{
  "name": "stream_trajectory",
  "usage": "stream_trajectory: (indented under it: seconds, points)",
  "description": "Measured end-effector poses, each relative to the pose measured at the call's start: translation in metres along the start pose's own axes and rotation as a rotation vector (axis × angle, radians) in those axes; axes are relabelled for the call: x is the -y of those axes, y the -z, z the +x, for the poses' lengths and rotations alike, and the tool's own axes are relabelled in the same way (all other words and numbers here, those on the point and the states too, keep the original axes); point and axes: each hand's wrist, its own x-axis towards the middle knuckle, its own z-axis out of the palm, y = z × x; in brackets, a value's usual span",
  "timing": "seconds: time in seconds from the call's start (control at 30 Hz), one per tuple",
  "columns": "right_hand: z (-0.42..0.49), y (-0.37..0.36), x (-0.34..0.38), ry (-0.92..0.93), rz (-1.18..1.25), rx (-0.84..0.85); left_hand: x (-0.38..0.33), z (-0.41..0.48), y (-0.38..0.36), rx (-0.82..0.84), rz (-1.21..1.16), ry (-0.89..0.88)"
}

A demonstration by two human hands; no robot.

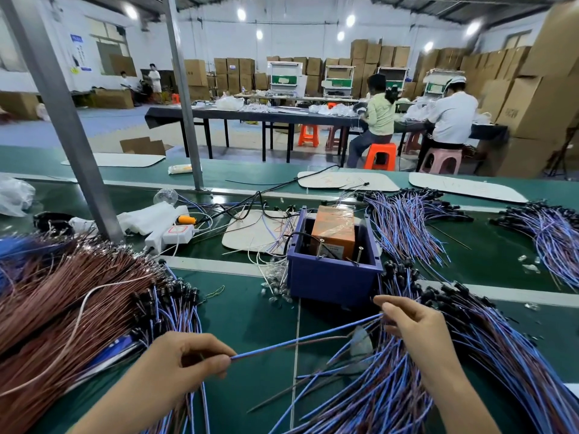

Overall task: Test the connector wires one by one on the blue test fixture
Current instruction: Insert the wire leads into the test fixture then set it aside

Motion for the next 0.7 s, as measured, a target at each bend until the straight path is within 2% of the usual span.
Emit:
stream_trajectory:
  seconds: [0.1, 0.2, 0.3, 0.37, 0.43, 0.47, 0.53, 0.63, 0.7]
  points:
    - [0.007, 0.003, -0.002, -0.022, -0.064, -0.03, 0.001, -0.003, -0.002, -0.085, -0.089, 0.028]
    - [0.013, 0.001, 0.005, 0.035, -0.174, -0.035, -0.003, -0.004, -0.013, -0.111, -0.166, 0.027]
    - [0.013, 0.0, 0.012, 0.155, -0.576, -0.104, -0.007, -0.002, -0.028, -0.085, -0.128, 0.007]
    - [0.005, -0.002, 0.021, 0.114, -0.825, -0.087, -0.007, 0.002, -0.037, -0.086, -0.093, 0.001]
    - [-0.006, -0.008, 0.031, 0.062, -0.896, -0.015, -0.008, 0.006, -0.045, -0.09, -0.08, -0.021]
    - [-0.013, -0.011, 0.033, 0.098, -0.867, 0.015, -0.009, 0.008, -0.049, -0.095, -0.07, -0.041]
    - [-0.028, -0.022, 0.037, 0.228, -0.657, 0.159, -0.012, 0.013, -0.057, -0.117, -0.045, -0.085]
    - [-0.051, -0.047, 0.037, 0.179, -0.279, 0.528, -0.017, 0.02, -0.067, -0.148, -0.038, -0.134]
    - [-0.059, -0.059, 0.032, 0.169, -0.173, 0.576, -0.02, 0.025, -0.071, -0.163, -0.087, -0.147]
